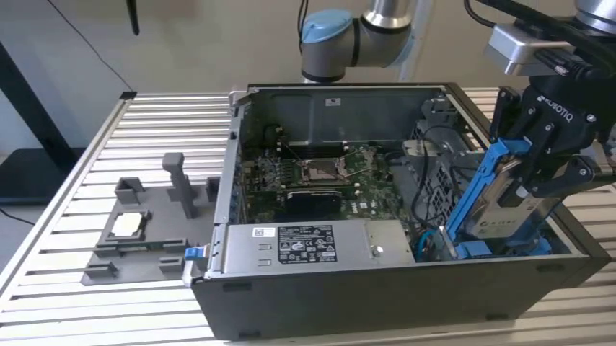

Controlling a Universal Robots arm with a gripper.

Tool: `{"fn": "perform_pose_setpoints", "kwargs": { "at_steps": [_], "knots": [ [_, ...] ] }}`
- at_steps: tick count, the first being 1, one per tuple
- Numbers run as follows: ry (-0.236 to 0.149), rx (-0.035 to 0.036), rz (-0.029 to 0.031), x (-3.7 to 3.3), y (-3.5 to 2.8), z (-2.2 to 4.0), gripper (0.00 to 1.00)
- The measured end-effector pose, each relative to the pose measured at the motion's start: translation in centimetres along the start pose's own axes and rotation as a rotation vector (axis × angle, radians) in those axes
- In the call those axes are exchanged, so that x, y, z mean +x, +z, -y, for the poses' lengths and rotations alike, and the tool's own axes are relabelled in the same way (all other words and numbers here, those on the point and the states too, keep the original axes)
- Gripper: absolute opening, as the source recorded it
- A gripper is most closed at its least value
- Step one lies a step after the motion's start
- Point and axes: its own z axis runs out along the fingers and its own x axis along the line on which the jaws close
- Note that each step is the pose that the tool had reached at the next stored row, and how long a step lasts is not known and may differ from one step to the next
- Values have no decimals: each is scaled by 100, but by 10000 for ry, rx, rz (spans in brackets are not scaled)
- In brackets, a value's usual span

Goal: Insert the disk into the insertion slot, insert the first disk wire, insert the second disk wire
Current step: 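Insert the disk into the insertion slot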

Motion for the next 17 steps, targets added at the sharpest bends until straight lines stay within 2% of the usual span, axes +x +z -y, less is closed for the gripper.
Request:
{"fn": "perform_pose_setpoints", "kwargs": {
  "at_steps": [9, 13, 17],
  "knots": [
    [0, 0, -2, 0, 106, 4, 33],
    [0, 0, 0, 0, 130, 5, 33],
    [-1, 0, 38, 0, 147, 6, 33]
  ]
}}
